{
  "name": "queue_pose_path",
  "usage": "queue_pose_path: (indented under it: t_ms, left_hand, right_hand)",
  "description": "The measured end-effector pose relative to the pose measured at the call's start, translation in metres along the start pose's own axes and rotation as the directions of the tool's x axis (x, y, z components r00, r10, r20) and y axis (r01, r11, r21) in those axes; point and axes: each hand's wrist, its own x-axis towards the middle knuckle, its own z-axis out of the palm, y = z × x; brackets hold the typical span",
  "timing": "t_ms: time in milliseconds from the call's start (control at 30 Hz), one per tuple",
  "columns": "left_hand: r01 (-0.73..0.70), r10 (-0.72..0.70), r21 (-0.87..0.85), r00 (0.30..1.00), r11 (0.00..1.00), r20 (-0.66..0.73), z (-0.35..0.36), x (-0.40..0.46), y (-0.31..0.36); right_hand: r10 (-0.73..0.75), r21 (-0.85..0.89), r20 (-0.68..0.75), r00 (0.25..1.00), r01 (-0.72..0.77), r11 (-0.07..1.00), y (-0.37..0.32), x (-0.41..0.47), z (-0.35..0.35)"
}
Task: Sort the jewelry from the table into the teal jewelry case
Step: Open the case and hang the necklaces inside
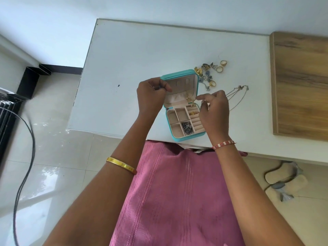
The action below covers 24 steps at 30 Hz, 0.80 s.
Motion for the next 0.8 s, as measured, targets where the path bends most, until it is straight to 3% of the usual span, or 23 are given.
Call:
queue_pose_path:
  t_ms: [100, 200, 333, 800]
  left_hand:
    - [-0.001, 0.001, 0.003, 1.000, 1.000, 0.021, -0.001, 0.000, 0.000]
    - [-0.010, 0.010, -0.014, 0.999, 1.000, 0.039, -0.002, -0.001, 0.000]
    - [-0.038, 0.041, -0.059, 0.998, 0.998, 0.056, -0.001, -0.004, 0.000]
    - [-0.047, 0.054, -0.115, 0.997, 0.992, 0.057, -0.001, -0.023, 0.000]
  right_hand:
    - [0.156, 0.231, -0.033, 0.987, -0.145, 0.962, 0.002, 0.007, -0.003]
    - [0.235, 0.305, 0.064, 0.970, -0.243, 0.921, 0.006, 0.015, -0.002]
    - [0.217, 0.310, 0.152, 0.964, -0.255, 0.916, 0.006, 0.015, 0.004]
    - [0.207, 0.289, 0.100, 0.973, -0.228, 0.930, 0.007, 0.005, 0.003]
